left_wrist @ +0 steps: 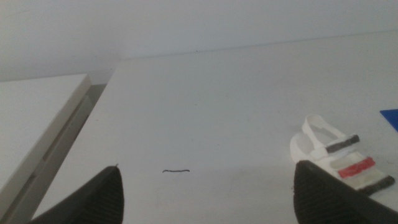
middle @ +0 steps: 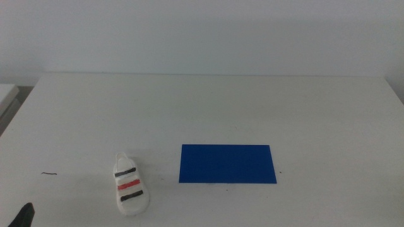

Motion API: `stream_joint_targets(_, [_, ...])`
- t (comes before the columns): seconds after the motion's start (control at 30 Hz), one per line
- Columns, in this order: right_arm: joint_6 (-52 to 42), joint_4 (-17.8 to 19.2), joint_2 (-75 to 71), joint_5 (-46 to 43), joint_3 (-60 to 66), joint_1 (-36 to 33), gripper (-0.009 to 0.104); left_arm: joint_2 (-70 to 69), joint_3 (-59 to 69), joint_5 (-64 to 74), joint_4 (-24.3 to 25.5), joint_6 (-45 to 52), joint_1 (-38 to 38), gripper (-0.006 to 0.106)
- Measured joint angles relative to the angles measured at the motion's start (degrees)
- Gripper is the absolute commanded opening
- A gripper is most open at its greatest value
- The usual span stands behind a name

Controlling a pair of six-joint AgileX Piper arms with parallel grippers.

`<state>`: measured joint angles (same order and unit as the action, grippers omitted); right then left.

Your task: Use one arm to grab the shoe from the table and place it on the mat.

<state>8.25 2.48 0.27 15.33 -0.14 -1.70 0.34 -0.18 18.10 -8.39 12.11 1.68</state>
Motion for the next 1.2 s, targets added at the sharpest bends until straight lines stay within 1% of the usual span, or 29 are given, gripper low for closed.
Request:
stream_joint_targets(0.1, [0.0,0.0,0.0,0.0,0.0,0.0,0.079,5.8,-5.8,4.2,-0.1,0.0,0.0,0.094])
stream_joint_targets(0.23, [0.0,0.0,0.0,0.0,0.0,0.0,0.079,23.3,-23.1,14.5,0.0,-0.6,0.0,0.094])
stream_joint_targets(0.33, [0.0,0.0,0.0,0.0,0.0,0.0,0.079,36.5,-37.3,23.2,-1.7,-3.9,0.0,0.094])
stream_joint_targets(0.43, [0.0,0.0,0.0,0.0,0.0,0.0,0.079,48.9,-48.3,32.8,-3.9,-9.6,-0.2,0.094])
stream_joint_targets(0.5, [0.0,0.0,0.0,0.0,0.0,0.0,0.079,55.5,-54.3,38.6,-4.2,-15.6,-1.6,0.094])
stream_joint_targets(0.67, [0.0,0.0,0.0,0.0,0.0,0.0,0.079,70.5,-66.6,48.0,-1.0,-33.4,-11.7,0.094])
stream_joint_targets(0.77, [0.0,0.0,0.0,0.0,0.0,0.0,0.079,77.4,-70.8,49.3,0.9,-40.3,-17.4,0.094])
stream_joint_targets(0.9, [0.0,0.0,0.0,0.0,0.0,0.0,0.079,84.0,-72.4,50.3,2.2,-46.8,-21.9,0.094])
stream_joint_targets(1.07, [0.0,0.0,0.0,0.0,0.0,0.0,0.079,91.6,-72.3,50.5,4.9,-48.1,-23.0,0.094])
stream_joint_targets(1.2, [0.0,0.0,0.0,0.0,0.0,0.0,0.079,94.0,-68.5,44.7,6.2,-47.7,-23.2,0.094])
